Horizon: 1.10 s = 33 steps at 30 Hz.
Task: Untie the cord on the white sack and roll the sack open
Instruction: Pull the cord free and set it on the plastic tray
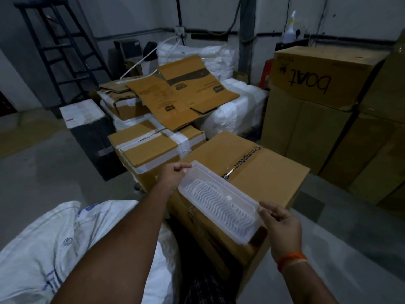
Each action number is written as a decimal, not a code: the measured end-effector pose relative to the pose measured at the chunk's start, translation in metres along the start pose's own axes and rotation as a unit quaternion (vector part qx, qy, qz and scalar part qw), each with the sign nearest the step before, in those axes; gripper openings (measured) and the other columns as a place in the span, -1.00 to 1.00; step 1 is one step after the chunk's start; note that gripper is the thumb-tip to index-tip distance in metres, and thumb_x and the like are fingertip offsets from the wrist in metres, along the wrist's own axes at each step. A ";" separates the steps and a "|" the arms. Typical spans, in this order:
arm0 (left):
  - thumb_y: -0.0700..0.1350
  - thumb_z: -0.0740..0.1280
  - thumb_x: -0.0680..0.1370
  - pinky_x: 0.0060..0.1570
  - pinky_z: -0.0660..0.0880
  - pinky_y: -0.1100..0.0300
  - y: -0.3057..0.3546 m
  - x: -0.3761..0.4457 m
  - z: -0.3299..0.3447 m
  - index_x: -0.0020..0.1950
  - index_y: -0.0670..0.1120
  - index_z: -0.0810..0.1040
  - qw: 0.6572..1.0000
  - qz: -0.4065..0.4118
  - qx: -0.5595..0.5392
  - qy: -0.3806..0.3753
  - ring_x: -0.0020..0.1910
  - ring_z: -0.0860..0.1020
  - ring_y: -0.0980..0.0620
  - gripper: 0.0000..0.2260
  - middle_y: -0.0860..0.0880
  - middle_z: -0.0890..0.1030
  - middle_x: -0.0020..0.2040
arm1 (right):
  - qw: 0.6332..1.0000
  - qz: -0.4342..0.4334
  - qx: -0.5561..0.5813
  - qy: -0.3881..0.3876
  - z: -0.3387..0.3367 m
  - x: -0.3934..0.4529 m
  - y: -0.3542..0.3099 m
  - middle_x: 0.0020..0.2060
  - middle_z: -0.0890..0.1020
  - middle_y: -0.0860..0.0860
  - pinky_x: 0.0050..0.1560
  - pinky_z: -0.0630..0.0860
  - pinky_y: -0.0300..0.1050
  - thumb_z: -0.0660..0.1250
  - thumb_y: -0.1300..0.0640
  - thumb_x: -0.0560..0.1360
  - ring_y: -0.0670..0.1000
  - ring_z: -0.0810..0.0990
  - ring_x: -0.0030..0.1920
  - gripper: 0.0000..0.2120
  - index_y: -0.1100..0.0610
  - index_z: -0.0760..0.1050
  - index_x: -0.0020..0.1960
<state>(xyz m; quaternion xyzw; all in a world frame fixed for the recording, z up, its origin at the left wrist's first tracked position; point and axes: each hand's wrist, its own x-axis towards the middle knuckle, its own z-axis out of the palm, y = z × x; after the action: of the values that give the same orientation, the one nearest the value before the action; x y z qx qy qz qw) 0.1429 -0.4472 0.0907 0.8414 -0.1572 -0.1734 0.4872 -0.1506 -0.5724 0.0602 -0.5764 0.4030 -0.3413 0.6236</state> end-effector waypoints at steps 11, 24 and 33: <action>-0.06 0.44 0.59 0.22 0.63 -0.10 -0.005 -0.023 0.013 -0.04 0.15 0.67 0.980 -0.016 -0.043 0.193 0.16 0.65 -0.11 -0.91 -0.02 0.71 0.17 | 0.981 -0.089 -0.171 -0.024 0.002 0.017 -0.019 0.02 0.62 -0.17 0.12 0.61 0.14 0.44 0.04 0.49 -0.05 0.58 0.09 -0.89 -0.19 0.64 -0.10; -0.08 0.50 0.57 0.13 0.69 -0.07 -0.024 -0.105 0.060 0.06 0.09 0.67 0.963 -0.102 -0.184 0.171 0.02 0.70 -0.03 -0.89 -0.01 0.72 0.06 | 0.854 -0.182 -0.361 -0.326 0.069 0.100 -0.047 0.12 0.71 -0.09 0.27 0.56 0.06 0.43 0.16 0.54 -0.08 0.64 0.12 -0.81 -0.03 0.71 0.11; -0.18 0.51 0.54 0.08 0.72 -0.15 -0.029 -0.100 0.061 -0.06 0.09 0.68 0.953 -0.123 -0.216 0.173 -0.04 0.74 -0.09 -0.85 -0.05 0.76 -0.02 | 0.871 -0.152 -0.346 -0.312 0.072 0.099 -0.041 0.07 0.73 -0.01 0.24 0.56 0.03 0.44 0.18 0.52 -0.02 0.64 0.07 -0.80 -0.04 0.72 0.08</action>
<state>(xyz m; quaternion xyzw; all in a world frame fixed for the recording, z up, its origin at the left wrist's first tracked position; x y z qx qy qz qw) 0.0291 -0.4366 0.0513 0.7460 0.0757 -0.1135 0.6518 -0.0411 -0.6328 0.0912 -0.8863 0.1867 -0.0728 0.4175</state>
